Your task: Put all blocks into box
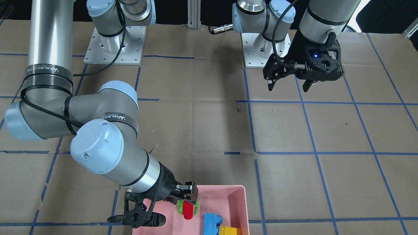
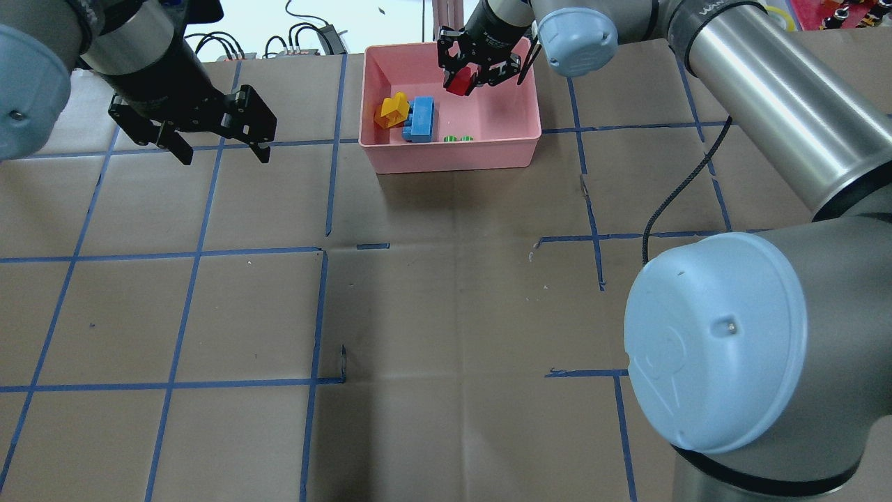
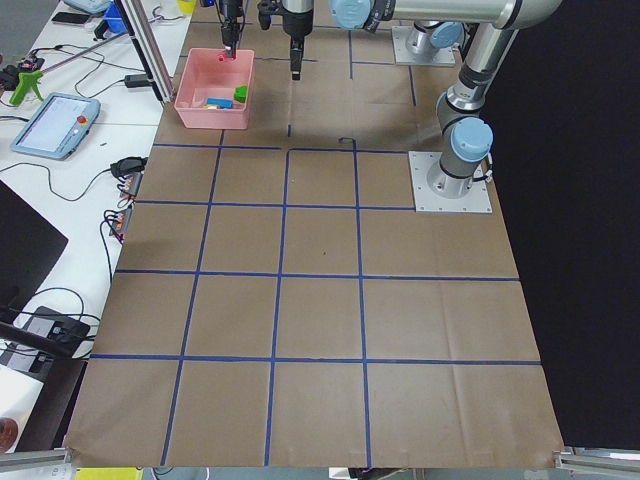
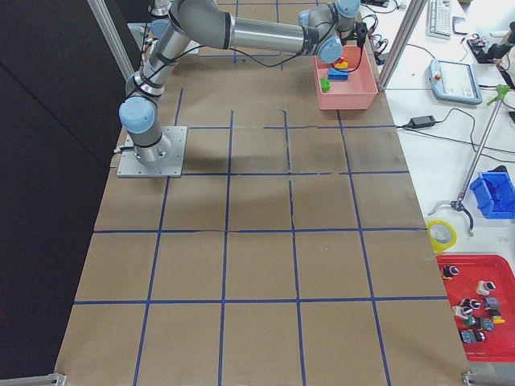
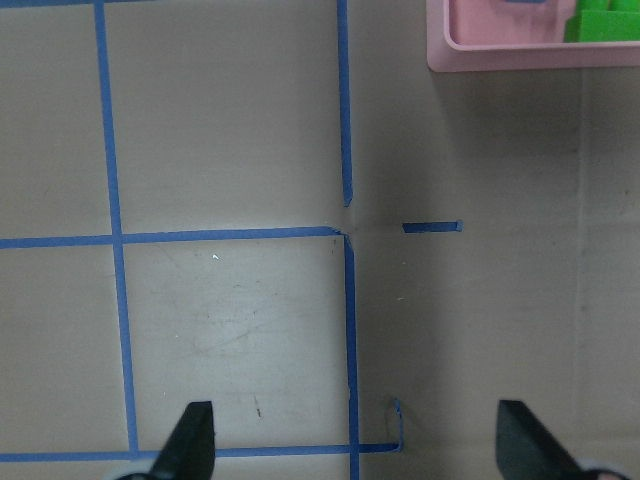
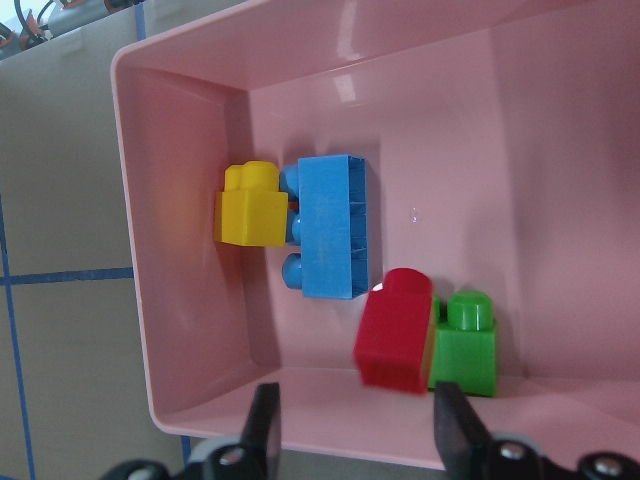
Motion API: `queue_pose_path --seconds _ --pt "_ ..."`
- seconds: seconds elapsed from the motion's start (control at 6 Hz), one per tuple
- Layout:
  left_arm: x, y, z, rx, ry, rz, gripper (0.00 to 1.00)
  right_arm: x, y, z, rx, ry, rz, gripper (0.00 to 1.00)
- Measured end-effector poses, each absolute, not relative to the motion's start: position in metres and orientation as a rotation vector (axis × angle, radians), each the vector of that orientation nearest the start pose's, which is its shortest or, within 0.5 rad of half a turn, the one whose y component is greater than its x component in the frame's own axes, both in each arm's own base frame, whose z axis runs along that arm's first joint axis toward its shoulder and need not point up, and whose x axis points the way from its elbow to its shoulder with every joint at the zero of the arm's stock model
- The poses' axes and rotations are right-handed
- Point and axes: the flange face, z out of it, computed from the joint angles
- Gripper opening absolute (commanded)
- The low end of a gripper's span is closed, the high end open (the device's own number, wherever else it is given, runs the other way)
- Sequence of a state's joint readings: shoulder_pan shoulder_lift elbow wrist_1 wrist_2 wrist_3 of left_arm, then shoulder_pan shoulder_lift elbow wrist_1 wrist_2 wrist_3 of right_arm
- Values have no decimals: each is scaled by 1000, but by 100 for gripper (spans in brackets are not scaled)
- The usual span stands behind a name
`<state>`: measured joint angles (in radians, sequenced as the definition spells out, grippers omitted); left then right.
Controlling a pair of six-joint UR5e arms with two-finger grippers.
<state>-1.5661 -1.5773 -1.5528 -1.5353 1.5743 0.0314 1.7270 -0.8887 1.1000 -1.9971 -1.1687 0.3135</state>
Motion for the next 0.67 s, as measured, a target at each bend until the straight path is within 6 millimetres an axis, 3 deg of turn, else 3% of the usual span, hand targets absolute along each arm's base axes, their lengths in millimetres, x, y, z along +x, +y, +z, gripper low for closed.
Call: queue_pose_path --seconds 0.33,0.67 --pt "-140 -501 496 67 3134 -80 99 286 -731 346 136 2709 -172 99" --pt "-137 -503 501 100 3132 -97 99 255 -717 376 78 2854 -221 99"
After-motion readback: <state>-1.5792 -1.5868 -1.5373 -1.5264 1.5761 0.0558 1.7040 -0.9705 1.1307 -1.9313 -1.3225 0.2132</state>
